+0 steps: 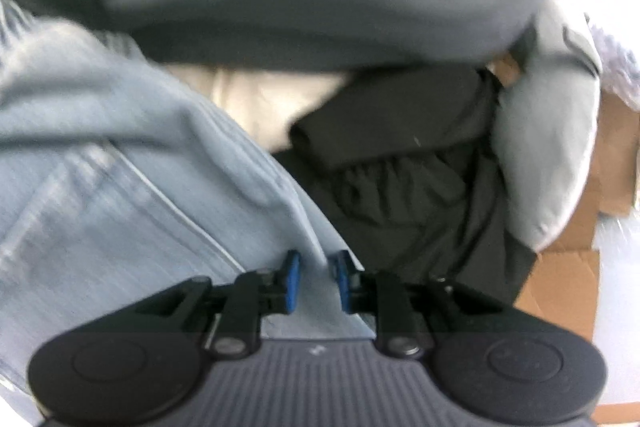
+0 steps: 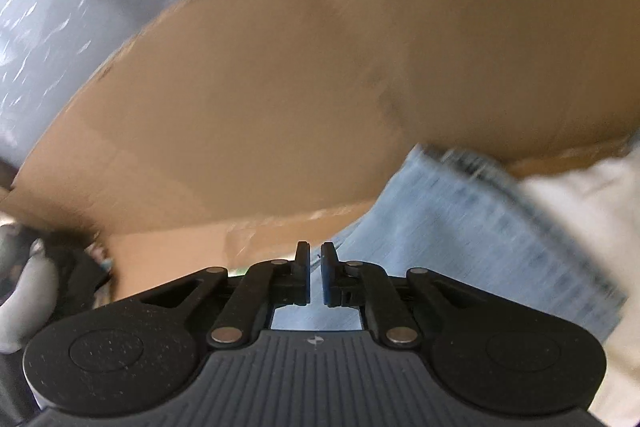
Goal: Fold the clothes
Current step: 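Open the right tool to release the leg hem onto the duvet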
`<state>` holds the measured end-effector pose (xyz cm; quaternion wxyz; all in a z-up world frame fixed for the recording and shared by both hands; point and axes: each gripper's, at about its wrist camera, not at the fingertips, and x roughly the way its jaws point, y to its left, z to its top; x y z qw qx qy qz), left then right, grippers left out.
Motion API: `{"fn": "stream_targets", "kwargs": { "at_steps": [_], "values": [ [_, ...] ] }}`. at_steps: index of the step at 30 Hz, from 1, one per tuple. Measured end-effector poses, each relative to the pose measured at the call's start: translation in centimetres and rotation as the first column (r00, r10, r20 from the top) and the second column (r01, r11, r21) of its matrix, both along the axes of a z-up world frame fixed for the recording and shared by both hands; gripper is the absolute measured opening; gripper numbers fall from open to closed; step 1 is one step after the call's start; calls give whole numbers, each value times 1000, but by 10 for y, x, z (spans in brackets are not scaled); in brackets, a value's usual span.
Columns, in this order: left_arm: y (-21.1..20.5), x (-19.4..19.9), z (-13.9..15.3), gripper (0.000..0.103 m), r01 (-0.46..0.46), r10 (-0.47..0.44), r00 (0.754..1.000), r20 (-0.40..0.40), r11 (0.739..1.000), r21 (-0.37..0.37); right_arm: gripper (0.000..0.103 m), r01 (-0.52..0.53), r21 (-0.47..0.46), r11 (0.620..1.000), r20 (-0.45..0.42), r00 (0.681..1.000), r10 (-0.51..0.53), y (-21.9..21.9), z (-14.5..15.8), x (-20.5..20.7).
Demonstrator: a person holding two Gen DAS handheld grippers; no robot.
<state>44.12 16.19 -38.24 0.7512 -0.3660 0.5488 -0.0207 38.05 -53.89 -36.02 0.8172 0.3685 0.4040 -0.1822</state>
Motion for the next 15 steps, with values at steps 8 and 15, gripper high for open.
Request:
{"fn": "stream_targets", "kwargs": {
  "at_steps": [8, 15],
  "values": [
    [-30, -11, -12, 18, 32, -34, 999, -40, 998, -52, 42, -77, 114, 990, -22, 997, 80, 53, -18, 27],
    [-43, -12, -13, 11, 62, -64, 997, -44, 996, -61, 42, -423, -62, 904, -44, 906, 421, 123, 0, 61]
  ]
}}
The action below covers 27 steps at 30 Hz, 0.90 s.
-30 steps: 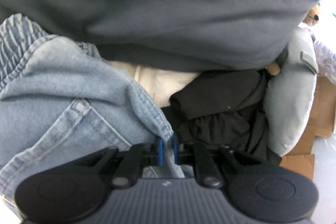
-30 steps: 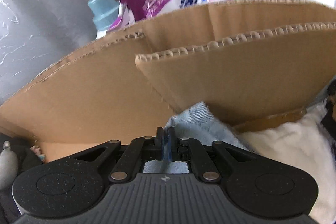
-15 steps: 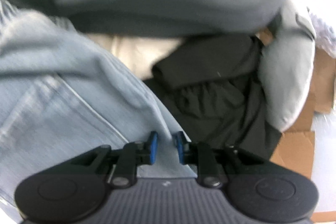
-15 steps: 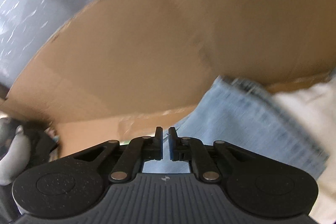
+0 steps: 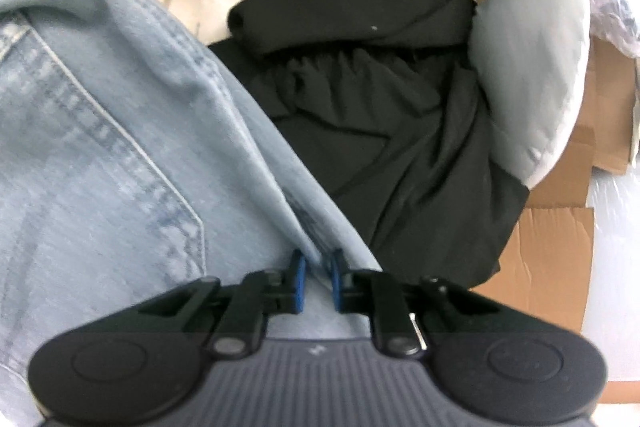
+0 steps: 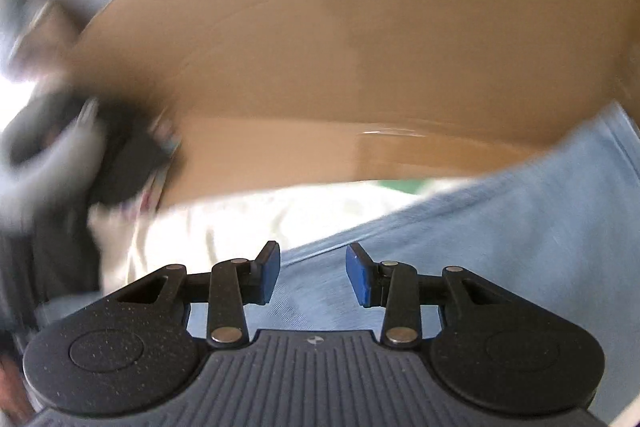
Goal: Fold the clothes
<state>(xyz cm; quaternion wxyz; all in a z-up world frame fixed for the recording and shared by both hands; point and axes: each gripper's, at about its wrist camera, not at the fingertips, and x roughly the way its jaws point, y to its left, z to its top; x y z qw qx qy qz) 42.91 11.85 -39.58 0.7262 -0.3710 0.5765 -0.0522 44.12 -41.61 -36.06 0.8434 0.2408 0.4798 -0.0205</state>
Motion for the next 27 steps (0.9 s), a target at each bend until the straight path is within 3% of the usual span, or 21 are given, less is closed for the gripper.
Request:
{"fn": "stream_targets", "kwargs": {
  "at_steps": [3, 6, 10, 13, 17, 27],
  "values": [
    [0, 0, 0, 7, 3, -3, 1000, 13, 1000, 2, 41, -207, -85, 975, 15, 978, 209, 35, 8, 4],
    [1, -3, 1, 4, -5, 6, 1000, 30, 1000, -11, 41, -364, -162, 917, 10, 929, 370, 72, 10, 6],
    [4, -8, 7, 4, -18, 21, 998, 64, 999, -49, 42, -521, -241, 819, 5, 843, 538, 116, 11, 9],
    [5, -10, 12, 4, -16, 21, 997, 72, 998, -59, 42, -623, -306, 720, -15, 760, 650, 148, 8, 13],
    [5, -10, 11, 4, -2, 6, 997, 82, 998, -58, 41, -709, -376, 597, -56, 661, 748, 175, 4, 18],
    [10, -18, 8, 4, 1, 6, 996, 85, 997, -83, 41, -843, -365, 396, -160, 476, 865, 204, -20, 40]
  ]
}}
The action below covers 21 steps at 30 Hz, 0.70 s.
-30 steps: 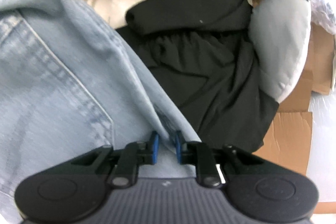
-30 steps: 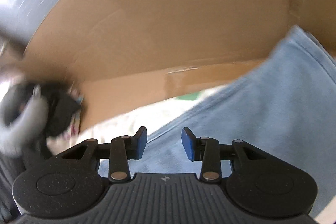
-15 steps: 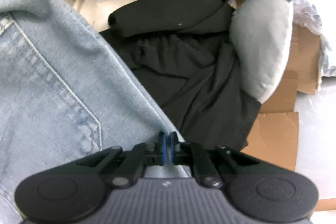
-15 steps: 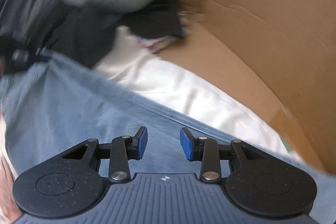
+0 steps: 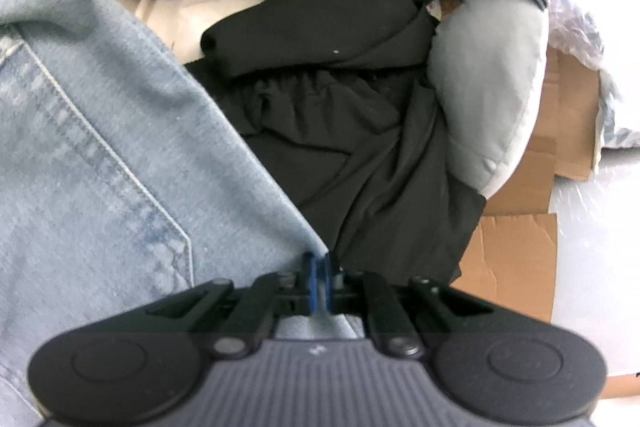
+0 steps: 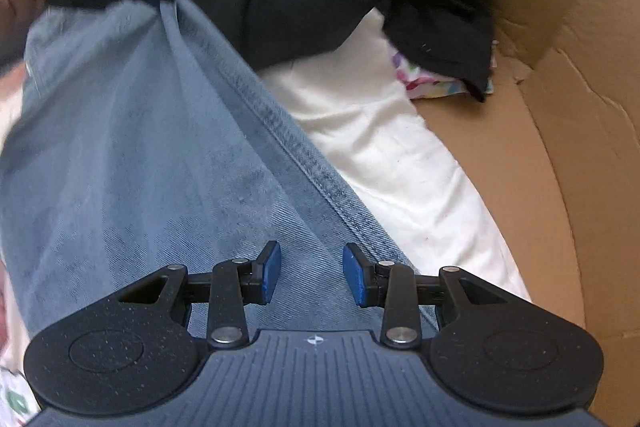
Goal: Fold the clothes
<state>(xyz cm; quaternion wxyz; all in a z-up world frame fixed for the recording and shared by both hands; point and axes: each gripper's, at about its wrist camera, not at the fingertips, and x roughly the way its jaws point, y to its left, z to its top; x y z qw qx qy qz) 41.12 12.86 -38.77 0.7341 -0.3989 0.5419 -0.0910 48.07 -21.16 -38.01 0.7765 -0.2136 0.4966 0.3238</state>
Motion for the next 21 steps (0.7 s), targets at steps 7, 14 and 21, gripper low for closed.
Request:
{"fn": "stream_targets", "kwargs": {
  "at_steps": [7, 14, 21],
  "values": [
    [4, -10, -6, 3, -16, 16, 1000, -4, 999, -36, 42, -124, -81, 989, -34, 992, 121, 15, -20, 8],
    [-1, -19, -9, 3, -7, 8, 1000, 3, 999, -34, 12, -128, -53, 990, -64, 990, 125, 9, -15, 12],
    [17, -31, 1, 3, -26, 27, 1000, 12, 998, -56, 0, -124, -132, 983, 41, 991, 130, 12, 15, -9]
  ]
}}
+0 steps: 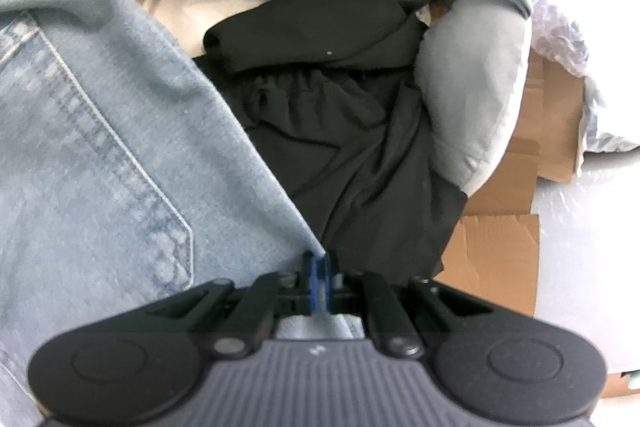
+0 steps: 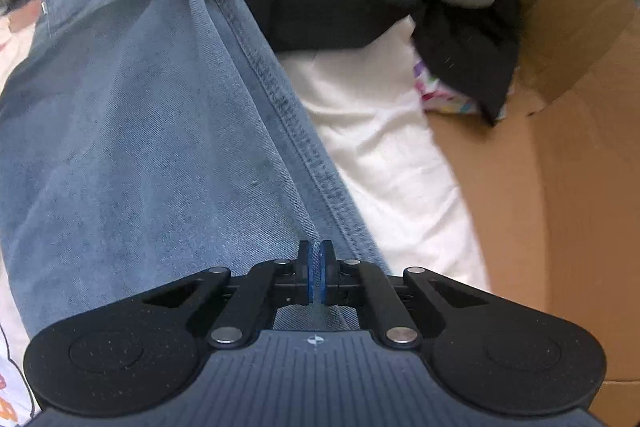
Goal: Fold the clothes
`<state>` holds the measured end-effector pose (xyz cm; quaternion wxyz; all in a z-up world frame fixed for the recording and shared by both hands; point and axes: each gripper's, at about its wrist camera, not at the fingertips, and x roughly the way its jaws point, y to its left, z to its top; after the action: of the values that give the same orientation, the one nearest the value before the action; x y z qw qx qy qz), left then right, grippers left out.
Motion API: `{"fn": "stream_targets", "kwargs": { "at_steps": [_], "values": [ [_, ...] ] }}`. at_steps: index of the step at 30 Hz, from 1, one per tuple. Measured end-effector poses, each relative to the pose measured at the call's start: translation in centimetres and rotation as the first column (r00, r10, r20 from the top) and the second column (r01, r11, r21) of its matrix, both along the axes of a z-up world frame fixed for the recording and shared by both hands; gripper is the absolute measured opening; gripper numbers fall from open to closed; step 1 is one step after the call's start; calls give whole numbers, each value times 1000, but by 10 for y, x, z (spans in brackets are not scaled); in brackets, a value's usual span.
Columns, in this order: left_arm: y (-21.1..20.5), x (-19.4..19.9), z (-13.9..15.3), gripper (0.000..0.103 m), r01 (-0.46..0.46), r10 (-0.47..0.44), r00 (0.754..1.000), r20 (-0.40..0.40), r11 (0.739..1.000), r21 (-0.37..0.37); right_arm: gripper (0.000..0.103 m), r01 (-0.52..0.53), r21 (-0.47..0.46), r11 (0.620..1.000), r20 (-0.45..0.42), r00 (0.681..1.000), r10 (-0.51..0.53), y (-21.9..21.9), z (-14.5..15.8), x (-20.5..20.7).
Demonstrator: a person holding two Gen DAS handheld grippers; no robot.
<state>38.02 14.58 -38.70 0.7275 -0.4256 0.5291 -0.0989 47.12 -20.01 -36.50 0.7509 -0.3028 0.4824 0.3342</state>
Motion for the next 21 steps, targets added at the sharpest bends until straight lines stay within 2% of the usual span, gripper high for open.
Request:
{"fn": "stream_targets", "kwargs": {
  "at_steps": [3, 8, 12, 21],
  "values": [
    [-2, 1, 7, 3, -7, 7, 1000, 0, 1000, -5, 0, 16, -18, 1000, 36, 999, -16, -1, 14, -4],
    [-10, 14, 2, 3, -13, 13, 1000, -2, 1000, 8, 0, 114, -4, 994, 56, 992, -113, -1, 24, 7],
    [-11, 22, -6, 3, -20, 20, 1000, -16, 1000, 19, 0, 163, -21, 986, 79, 984, -161, 5, 15, 9],
    [-24, 47, -33, 4, -18, 20, 999, -43, 999, 46, 0, 256, -65, 965, 58, 966, -252, 17, -37, 34]
  ]
}}
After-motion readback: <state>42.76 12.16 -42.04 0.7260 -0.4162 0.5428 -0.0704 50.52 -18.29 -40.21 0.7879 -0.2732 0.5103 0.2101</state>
